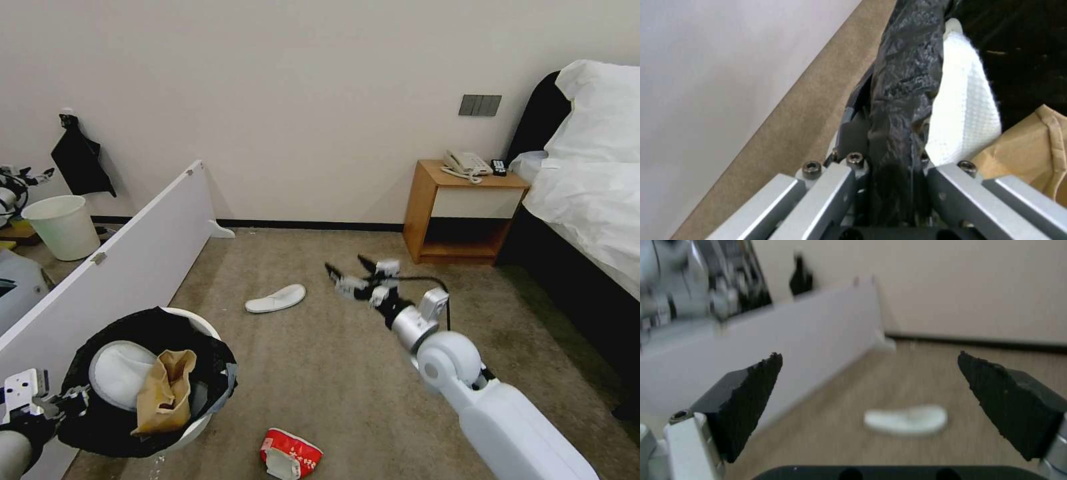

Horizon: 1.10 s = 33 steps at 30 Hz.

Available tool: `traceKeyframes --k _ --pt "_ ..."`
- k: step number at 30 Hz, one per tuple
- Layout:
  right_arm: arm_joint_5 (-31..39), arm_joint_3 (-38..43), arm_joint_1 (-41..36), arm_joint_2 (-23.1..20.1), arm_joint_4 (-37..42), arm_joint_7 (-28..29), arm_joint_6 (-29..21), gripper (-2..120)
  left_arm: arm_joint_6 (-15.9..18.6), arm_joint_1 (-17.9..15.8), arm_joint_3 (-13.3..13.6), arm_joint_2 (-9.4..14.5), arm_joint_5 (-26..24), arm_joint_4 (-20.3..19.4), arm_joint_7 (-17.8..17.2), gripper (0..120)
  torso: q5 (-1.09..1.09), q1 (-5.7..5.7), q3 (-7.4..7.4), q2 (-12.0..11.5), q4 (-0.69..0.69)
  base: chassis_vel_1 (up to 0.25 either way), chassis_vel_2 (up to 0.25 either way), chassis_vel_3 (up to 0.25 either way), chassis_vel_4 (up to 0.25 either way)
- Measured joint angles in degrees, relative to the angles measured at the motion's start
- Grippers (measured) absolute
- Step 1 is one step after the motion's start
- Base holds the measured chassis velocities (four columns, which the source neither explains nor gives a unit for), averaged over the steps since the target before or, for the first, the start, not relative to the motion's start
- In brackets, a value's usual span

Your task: Pick up the trash bin, then pick up the garbage from the floor and place it into the trash bin.

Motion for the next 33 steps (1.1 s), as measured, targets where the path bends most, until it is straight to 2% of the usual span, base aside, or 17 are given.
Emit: traceKeyframes --k 3,14,33 --pt "-3.7 -2.4 -2.3 -0.7 -1.4 -2.2 -0.6 100 0.0 -0.2 0.2 0.0 0.1 -0.1 0.0 3 -0.01 0.00 0.00 0.0 -0.01 0.000 0.000 0.000 0.000" --pt "-9.3 -9.0 -5.4 -0.1 -5.5 -3.9 -0.7 100 0.0 -0.4 1.0 0.1 0.3 -0.2 -0.2 3 -0.01 0.00 0.00 0.0 -0.01 0.000 0.000 0.000 0.000" --pt "-11.0 -17.6 -3.9 1.2 -10.3 -4.8 -2.2 100 0.0 -1.1 1.7 0.5 0.2 0.3 -0.2 3 -0.01 0.00 0.00 0.0 0.00 0.000 0.000 0.000 0.000"
